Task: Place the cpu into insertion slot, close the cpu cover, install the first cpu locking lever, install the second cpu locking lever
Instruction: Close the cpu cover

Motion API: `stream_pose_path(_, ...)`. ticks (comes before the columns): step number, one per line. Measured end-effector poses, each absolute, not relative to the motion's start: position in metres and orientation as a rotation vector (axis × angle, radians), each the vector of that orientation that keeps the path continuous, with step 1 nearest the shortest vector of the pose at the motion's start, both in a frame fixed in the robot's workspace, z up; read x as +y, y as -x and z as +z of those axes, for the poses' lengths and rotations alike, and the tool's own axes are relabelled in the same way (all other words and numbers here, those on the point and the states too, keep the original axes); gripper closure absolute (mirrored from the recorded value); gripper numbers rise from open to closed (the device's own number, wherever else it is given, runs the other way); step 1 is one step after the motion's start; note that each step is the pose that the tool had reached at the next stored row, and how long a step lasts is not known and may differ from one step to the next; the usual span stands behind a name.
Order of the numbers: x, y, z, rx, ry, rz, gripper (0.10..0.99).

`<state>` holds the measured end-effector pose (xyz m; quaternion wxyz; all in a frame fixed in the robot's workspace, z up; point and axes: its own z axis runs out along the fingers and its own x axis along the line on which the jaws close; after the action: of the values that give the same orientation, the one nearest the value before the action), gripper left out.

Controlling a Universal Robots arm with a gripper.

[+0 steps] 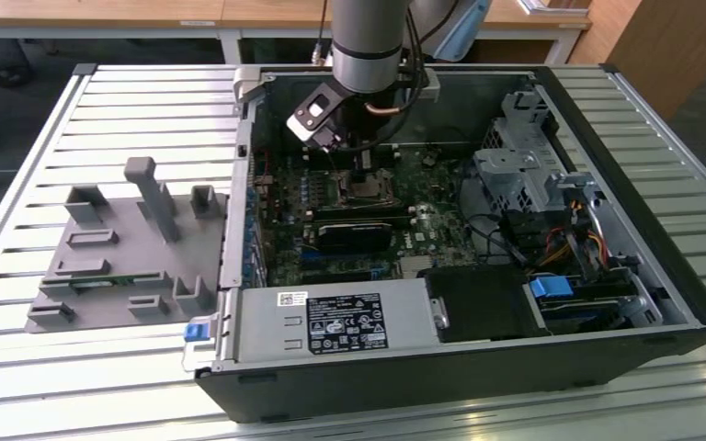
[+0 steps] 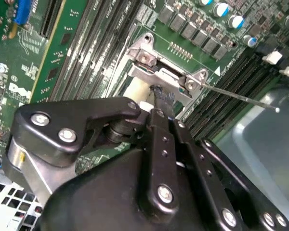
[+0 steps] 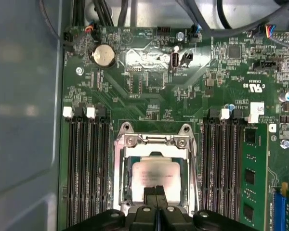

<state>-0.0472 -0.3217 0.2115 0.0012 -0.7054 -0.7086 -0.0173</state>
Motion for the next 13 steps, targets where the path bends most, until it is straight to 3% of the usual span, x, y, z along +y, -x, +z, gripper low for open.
stream_pose_path(13, -0.3217, 0.0527, 0.2068, -2.226, 2.212, -0.055, 0.98)
